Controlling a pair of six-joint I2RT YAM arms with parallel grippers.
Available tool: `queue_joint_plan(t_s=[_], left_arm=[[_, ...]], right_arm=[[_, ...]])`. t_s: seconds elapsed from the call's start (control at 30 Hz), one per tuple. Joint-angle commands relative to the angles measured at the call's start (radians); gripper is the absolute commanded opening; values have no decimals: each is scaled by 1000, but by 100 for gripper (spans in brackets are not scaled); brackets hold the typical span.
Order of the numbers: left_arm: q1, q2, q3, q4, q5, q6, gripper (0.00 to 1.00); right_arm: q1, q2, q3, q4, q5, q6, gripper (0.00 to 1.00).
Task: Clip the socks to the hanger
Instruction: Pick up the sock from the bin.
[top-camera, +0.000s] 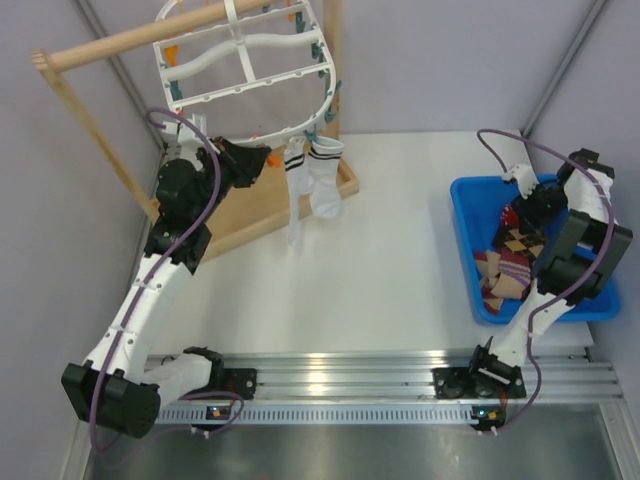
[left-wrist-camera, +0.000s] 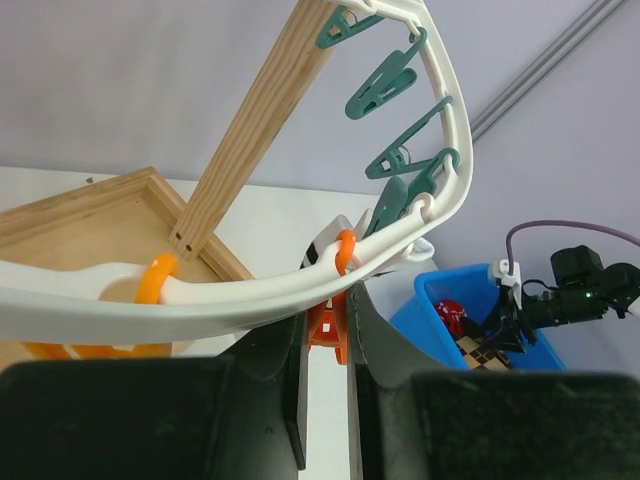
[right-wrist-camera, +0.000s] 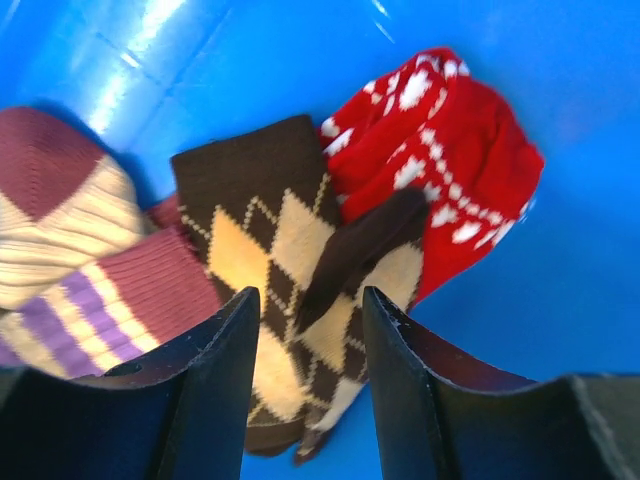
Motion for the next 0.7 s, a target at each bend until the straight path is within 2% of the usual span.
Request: queue_joint_plan(t_s=[0.0, 0.27, 0.57, 0.67], left_arm=[[0, 13, 5, -16, 33, 12, 0], [0, 18, 8, -38, 30, 23, 0], [2, 13, -5, -41, 27, 20, 0], [2, 16, -5, -41, 27, 20, 0]], right_arm=[[24, 15, 59, -69, -29, -116, 45], [111, 47, -49, 52, 37, -120, 45], [125, 76, -106, 132, 128, -162, 45], [125, 67, -126, 152, 129, -166, 27]])
